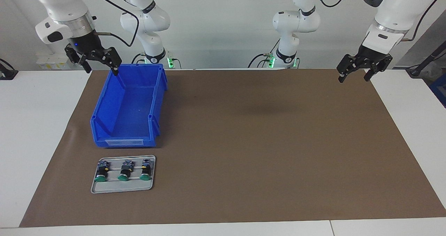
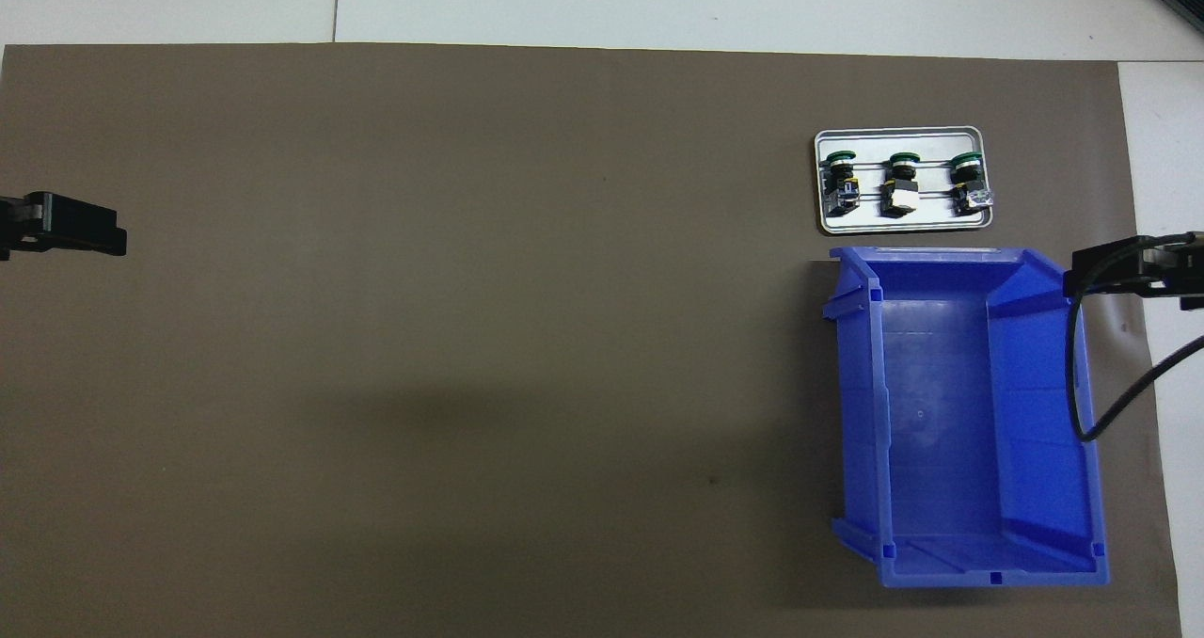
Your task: Place and press button with both arms
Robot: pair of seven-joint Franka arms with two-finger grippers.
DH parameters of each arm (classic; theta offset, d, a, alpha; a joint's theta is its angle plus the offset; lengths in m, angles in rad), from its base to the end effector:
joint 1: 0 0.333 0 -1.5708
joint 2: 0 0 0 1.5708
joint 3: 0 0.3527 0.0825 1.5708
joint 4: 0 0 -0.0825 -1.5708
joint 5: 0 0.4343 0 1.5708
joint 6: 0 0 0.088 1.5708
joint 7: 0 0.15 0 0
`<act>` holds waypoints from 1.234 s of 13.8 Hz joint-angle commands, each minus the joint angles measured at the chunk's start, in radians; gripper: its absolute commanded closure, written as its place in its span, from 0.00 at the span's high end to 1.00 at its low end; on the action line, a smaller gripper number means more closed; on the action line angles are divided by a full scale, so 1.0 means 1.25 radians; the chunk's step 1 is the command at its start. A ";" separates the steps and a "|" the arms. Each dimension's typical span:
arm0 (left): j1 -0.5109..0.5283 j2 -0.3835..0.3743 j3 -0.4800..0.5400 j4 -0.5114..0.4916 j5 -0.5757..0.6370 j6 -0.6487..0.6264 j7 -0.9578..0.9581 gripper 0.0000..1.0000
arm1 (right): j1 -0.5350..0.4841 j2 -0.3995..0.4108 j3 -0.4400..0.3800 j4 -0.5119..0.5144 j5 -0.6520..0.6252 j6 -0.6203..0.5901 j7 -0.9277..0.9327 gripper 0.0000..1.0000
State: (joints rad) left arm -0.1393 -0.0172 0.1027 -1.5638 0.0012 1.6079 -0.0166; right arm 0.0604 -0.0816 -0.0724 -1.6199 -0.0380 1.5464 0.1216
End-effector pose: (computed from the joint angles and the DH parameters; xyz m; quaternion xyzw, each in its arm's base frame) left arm 0.6053 -0.0215 0.6357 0.9995 -0.0100 0.0306 0.0011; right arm 0.5740 -0.0143 0.6385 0.9976 -0.0672 0.0048 0.0158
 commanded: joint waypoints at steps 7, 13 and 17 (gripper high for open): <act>0.003 -0.022 -0.002 -0.023 -0.003 -0.004 -0.003 1.00 | -0.019 0.026 0.004 0.000 0.003 0.085 -0.017 1.00; 0.003 -0.023 -0.002 -0.023 -0.003 -0.004 -0.003 1.00 | -0.019 0.195 0.005 0.057 0.030 0.241 -0.037 1.00; 0.003 -0.022 -0.002 -0.023 -0.003 -0.003 -0.003 1.00 | -0.018 0.339 0.005 0.099 0.043 0.381 -0.073 1.00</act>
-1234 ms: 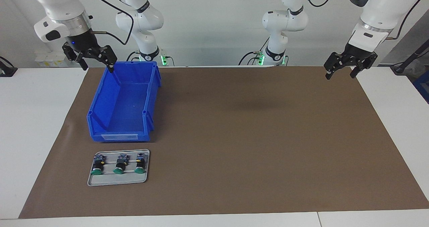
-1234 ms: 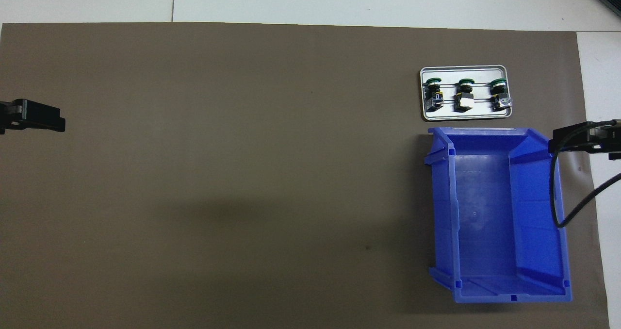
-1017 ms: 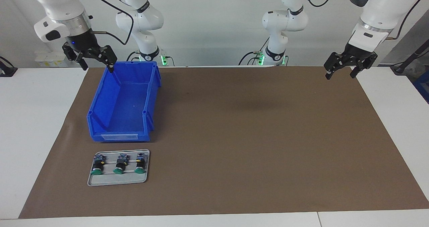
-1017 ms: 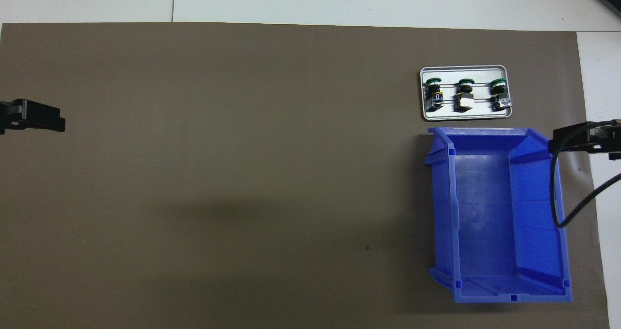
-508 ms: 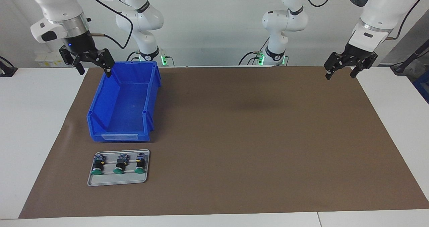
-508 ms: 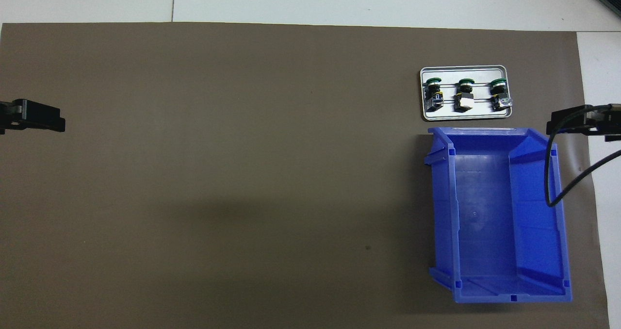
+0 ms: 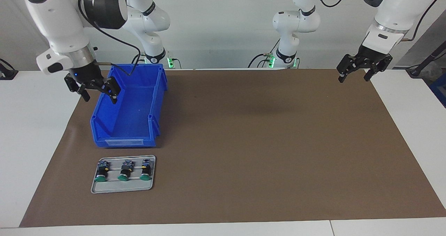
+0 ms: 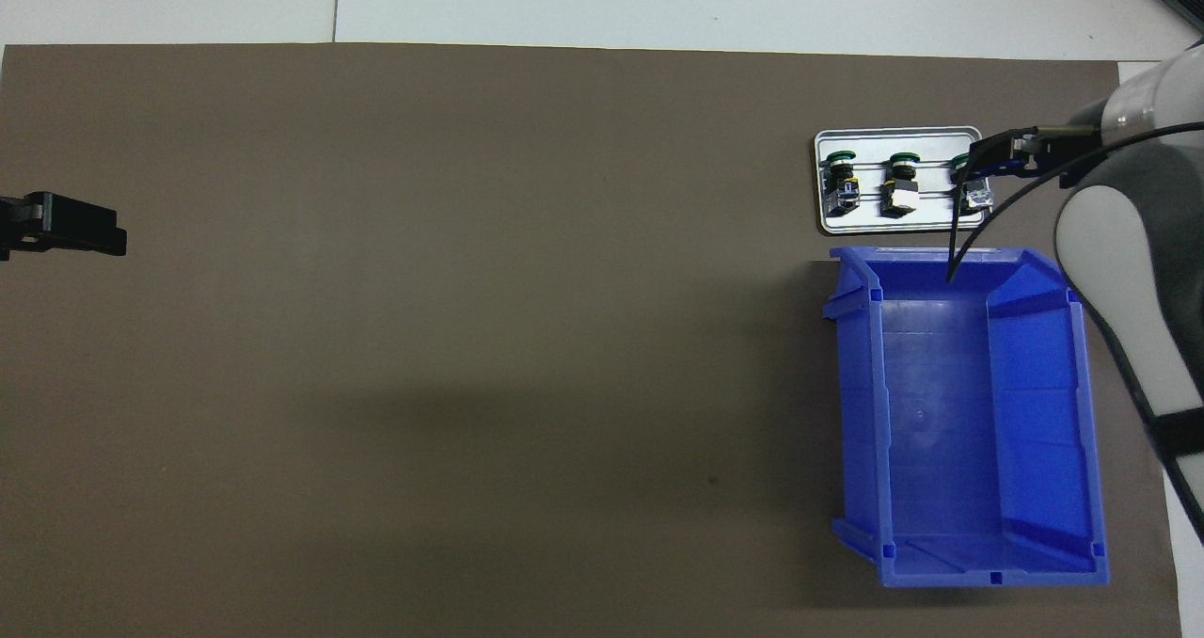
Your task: Place and press button with both arms
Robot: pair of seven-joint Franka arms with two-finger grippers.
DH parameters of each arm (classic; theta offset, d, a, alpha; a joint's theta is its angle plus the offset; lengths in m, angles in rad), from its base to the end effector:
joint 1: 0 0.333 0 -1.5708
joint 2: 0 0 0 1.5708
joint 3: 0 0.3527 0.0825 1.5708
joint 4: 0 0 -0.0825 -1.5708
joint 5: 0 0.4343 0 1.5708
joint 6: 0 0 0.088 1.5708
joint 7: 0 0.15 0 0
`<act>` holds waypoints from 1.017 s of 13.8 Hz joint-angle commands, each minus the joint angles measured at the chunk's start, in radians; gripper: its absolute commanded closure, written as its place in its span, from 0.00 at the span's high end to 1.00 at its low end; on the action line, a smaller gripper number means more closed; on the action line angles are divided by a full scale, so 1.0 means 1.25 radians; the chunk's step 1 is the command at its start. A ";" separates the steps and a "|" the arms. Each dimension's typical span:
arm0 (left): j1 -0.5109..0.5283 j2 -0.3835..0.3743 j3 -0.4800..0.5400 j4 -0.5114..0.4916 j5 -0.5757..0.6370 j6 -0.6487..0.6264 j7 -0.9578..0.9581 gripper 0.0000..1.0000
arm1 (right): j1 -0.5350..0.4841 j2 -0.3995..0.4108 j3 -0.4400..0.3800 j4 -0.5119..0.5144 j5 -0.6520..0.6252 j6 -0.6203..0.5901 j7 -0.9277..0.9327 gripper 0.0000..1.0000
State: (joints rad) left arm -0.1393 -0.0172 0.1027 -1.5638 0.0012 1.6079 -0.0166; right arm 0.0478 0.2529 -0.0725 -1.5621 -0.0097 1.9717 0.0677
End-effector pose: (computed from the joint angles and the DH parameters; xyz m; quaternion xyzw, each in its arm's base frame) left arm 0.6053 -0.0215 0.6357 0.9995 -0.0100 0.0306 0.0011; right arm 0.7196 -0.0142 0.4949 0.9959 -0.0426 0.0789 0.0118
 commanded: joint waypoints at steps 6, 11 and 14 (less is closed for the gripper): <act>0.003 -0.022 -0.002 -0.023 -0.003 -0.004 -0.003 1.00 | -0.014 0.189 0.005 0.042 0.025 0.212 -0.074 1.00; 0.003 -0.023 -0.002 -0.023 -0.003 -0.003 -0.003 1.00 | -0.011 0.244 0.005 -0.010 0.096 0.295 -0.073 1.00; 0.003 -0.022 -0.002 -0.023 -0.003 -0.003 -0.003 1.00 | -0.015 0.242 0.005 -0.041 0.096 0.305 -0.070 1.00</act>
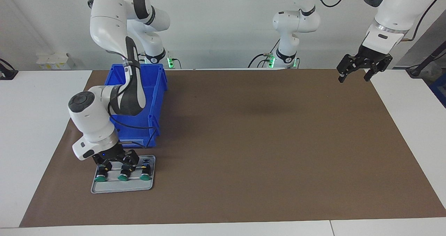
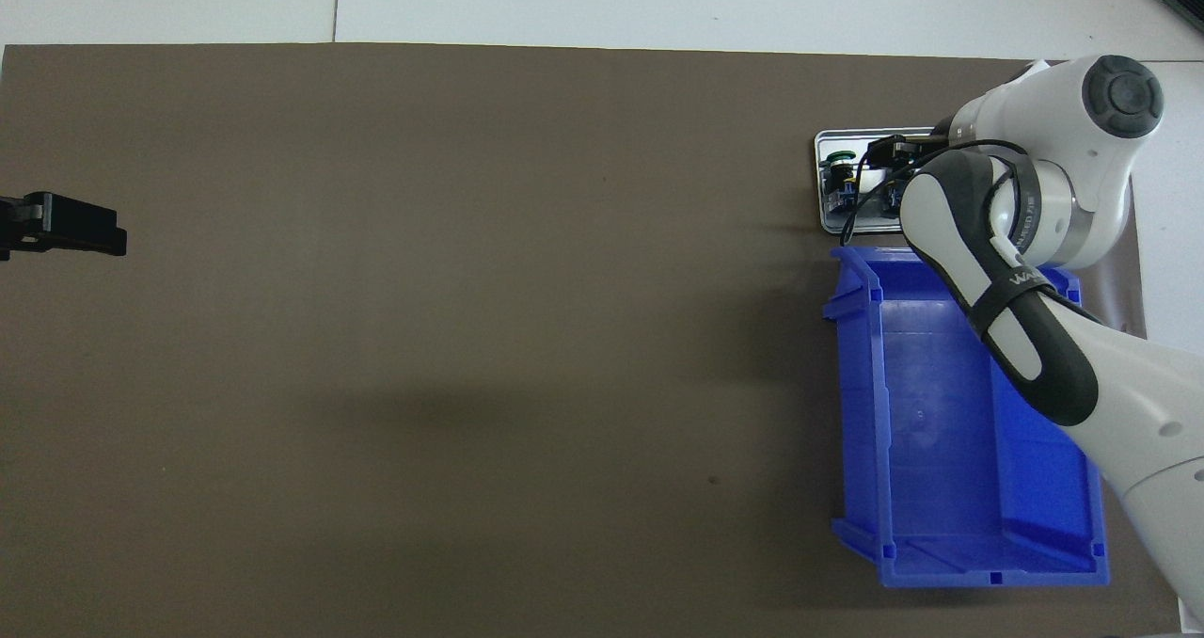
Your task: Place and press button with both arms
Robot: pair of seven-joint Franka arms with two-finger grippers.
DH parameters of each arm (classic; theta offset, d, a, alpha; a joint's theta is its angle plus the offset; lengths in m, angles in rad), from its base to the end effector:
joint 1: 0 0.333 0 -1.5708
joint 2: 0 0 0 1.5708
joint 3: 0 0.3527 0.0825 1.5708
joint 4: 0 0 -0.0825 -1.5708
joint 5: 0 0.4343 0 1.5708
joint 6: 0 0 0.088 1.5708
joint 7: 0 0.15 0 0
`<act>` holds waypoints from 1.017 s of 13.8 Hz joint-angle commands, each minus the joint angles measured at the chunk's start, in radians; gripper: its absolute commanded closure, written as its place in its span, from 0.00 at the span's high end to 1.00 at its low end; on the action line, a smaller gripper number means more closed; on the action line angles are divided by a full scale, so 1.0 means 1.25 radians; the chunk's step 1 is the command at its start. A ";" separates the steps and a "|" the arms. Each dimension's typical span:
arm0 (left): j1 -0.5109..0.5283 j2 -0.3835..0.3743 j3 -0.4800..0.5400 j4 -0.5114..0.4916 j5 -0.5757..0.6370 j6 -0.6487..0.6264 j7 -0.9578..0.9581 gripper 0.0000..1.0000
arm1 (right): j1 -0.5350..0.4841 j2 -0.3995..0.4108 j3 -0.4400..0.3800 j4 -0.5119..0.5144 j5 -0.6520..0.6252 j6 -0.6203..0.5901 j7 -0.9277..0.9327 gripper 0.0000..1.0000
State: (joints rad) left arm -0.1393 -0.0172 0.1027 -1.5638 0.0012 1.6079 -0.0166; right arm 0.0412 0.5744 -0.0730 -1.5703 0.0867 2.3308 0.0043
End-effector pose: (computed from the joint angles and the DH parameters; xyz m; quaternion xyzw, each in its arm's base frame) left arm 0.6053 -0.0215 0.6357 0.9995 -0.0100 0.0306 0.0011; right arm 0.7847 -0.0134 0.2876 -0.9948 0.0371 -0.0941 0.0136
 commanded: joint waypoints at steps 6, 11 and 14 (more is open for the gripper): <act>0.003 -0.023 -0.002 -0.023 -0.003 -0.004 -0.003 1.00 | -0.015 -0.012 0.006 -0.079 0.019 0.093 -0.022 0.78; 0.003 -0.022 -0.002 -0.023 -0.003 -0.003 -0.003 1.00 | -0.021 -0.010 0.006 -0.088 0.019 0.096 -0.023 0.00; 0.003 -0.023 -0.002 -0.023 -0.003 -0.003 -0.003 1.00 | -0.017 -0.010 0.004 -0.040 0.008 0.074 -0.016 0.00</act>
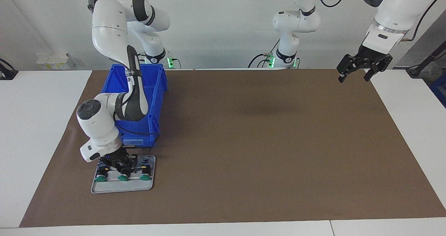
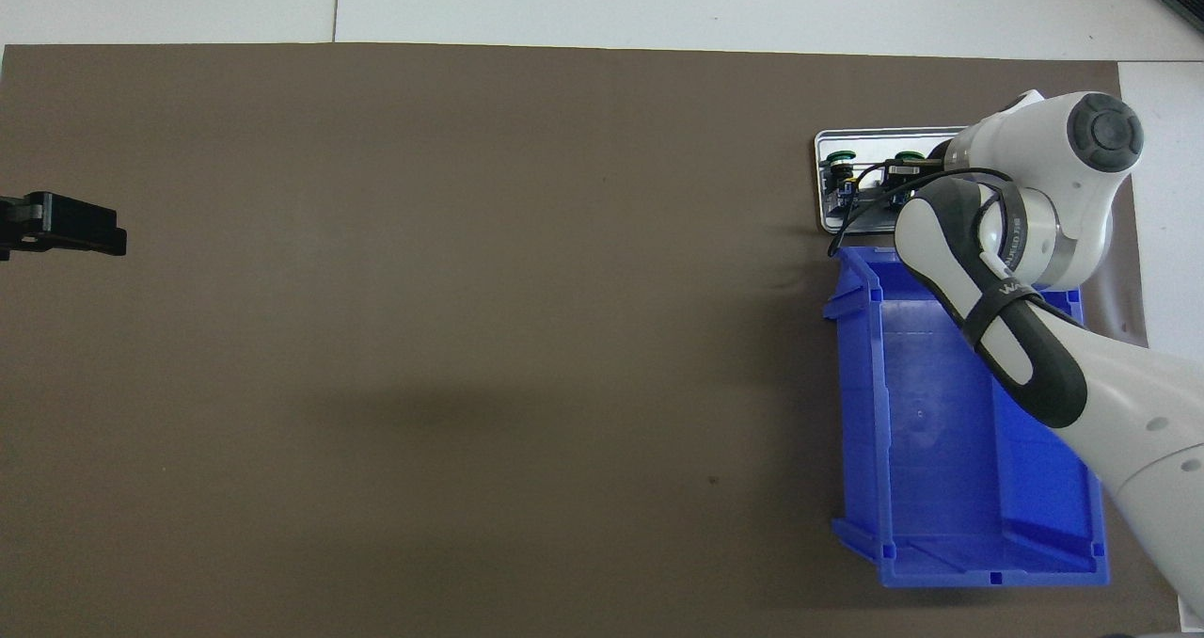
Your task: Place and press button with both arms
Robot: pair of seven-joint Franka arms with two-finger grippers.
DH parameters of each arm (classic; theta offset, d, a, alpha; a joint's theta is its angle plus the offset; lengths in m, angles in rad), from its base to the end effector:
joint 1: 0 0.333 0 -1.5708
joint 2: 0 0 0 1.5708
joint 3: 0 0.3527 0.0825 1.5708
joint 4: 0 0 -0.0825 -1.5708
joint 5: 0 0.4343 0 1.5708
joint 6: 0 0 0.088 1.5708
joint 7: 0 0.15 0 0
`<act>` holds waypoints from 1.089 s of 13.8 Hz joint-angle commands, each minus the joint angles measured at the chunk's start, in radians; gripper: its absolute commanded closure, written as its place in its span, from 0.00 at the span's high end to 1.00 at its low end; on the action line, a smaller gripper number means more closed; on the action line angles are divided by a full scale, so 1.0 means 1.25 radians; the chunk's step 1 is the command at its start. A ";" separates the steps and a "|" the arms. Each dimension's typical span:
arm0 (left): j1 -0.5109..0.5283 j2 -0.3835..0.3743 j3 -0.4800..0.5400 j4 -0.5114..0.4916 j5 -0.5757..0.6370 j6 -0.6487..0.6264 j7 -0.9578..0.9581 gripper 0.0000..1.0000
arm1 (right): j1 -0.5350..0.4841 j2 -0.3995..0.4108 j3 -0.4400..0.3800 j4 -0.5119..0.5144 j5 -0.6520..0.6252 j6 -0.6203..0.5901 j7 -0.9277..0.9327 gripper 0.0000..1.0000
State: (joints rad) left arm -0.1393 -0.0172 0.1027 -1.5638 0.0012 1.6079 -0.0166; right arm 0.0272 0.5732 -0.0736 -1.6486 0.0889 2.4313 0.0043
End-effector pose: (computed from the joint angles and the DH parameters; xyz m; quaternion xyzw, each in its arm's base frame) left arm 0.6053 -0.0215 0.6357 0.9995 -0.0100 0.0306 0.0011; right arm 0.7730 -0.0270 0.2596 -0.9932 0.0477 -0.1058 0.0109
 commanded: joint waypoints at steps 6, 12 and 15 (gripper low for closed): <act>0.003 -0.022 -0.002 -0.023 -0.003 -0.003 -0.003 1.00 | 0.013 -0.036 0.001 0.213 -0.005 -0.250 0.190 0.00; 0.003 -0.023 -0.002 -0.023 -0.003 -0.003 -0.003 1.00 | 0.199 -0.066 -0.006 0.282 -0.019 -0.377 0.765 0.00; 0.003 -0.022 -0.002 -0.023 -0.003 -0.004 -0.003 1.00 | 0.309 -0.068 0.004 0.282 -0.076 -0.368 1.069 0.00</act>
State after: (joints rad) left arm -0.1393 -0.0172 0.1027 -1.5638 0.0012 1.6079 -0.0166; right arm 0.3501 0.4912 -0.0695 -1.3012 0.0268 1.9763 1.1390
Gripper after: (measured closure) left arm 0.000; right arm 0.586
